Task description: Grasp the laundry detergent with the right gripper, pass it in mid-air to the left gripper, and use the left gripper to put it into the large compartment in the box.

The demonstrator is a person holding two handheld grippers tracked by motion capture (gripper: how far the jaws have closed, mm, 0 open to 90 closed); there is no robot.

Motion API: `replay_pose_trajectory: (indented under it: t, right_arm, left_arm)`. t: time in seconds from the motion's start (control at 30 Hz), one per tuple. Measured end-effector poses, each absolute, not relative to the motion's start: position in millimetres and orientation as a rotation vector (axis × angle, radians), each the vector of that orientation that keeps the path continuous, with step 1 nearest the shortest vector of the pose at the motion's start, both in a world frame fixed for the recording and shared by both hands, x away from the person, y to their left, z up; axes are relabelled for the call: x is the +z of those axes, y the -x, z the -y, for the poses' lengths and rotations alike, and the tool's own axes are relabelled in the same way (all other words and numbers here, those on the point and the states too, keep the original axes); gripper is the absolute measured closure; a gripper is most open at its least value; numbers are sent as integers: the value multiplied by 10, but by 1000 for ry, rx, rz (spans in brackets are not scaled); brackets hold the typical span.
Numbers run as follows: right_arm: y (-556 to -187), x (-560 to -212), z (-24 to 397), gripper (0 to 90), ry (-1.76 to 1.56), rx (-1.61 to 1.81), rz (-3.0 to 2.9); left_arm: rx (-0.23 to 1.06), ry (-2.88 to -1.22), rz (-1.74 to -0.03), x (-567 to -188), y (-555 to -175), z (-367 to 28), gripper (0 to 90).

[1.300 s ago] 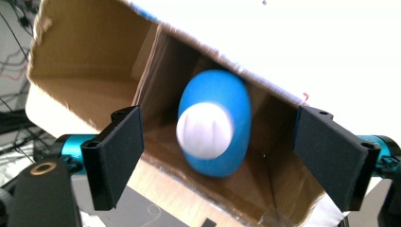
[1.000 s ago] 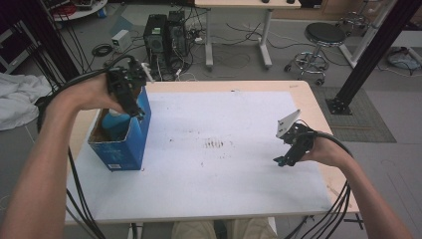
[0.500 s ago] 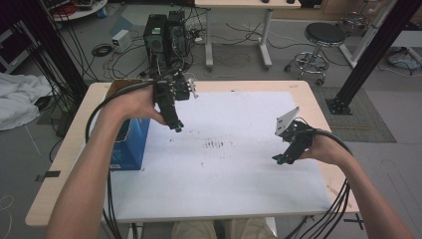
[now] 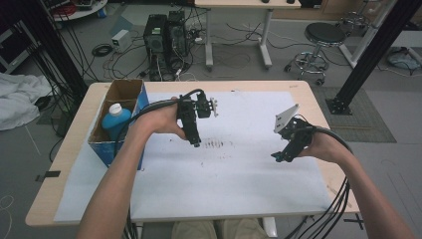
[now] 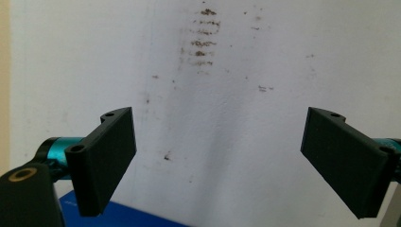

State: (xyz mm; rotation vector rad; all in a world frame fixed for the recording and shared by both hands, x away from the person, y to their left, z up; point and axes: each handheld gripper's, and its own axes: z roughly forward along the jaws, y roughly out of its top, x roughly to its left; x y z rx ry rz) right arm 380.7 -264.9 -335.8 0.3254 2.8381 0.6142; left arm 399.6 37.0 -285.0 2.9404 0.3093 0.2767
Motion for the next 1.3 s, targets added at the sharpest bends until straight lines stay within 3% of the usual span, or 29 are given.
replay_pose_trajectory:
  t: [1.3]
  right_arm:
    - [-3816, -3343, 2570, 123, -321, 605, -2830]
  left_arm:
    - [226, -2947, -275, -3063, -3906, -255, 112]
